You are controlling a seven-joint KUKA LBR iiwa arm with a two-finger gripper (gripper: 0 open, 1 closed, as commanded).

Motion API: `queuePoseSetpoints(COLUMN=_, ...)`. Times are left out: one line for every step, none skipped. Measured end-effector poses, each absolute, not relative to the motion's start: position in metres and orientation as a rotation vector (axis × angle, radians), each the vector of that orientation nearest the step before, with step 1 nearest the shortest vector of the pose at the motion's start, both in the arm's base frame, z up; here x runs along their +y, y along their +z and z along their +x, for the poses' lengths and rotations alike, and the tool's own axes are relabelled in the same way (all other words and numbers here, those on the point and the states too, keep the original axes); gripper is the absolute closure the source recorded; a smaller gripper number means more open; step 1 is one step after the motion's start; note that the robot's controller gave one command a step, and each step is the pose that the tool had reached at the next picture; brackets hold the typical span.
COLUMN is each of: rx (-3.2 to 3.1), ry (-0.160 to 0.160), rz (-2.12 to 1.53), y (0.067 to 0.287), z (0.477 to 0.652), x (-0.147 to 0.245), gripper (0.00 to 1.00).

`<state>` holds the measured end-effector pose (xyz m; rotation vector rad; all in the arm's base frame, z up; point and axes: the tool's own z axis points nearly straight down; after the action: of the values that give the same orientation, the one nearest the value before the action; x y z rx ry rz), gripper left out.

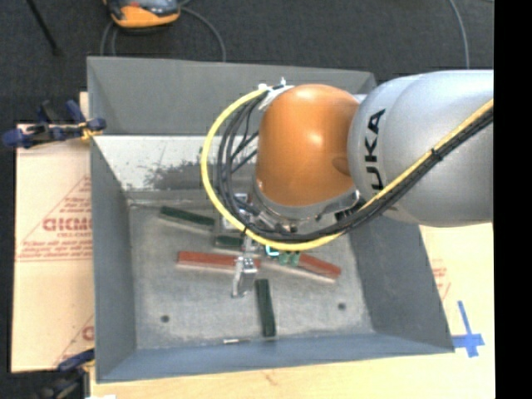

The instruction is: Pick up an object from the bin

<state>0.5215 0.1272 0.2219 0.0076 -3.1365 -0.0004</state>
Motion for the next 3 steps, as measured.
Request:
queuePoseSetpoints(rx=-3.143, ry=-0.001, rz=0.002, y=0.226, z=0.522, x=0.126, gripper=0.0)
queuePoseSetpoints(rx=-3.15, ry=-0.004, rz=-0.059, y=0.165, z=0.537, x=0.108, gripper=0.0)
queuePoseSetpoints(rx=-3.144, ry=0.0, rz=0.054, y=0.117, z=0.532, x=0.091, gripper=0.0)
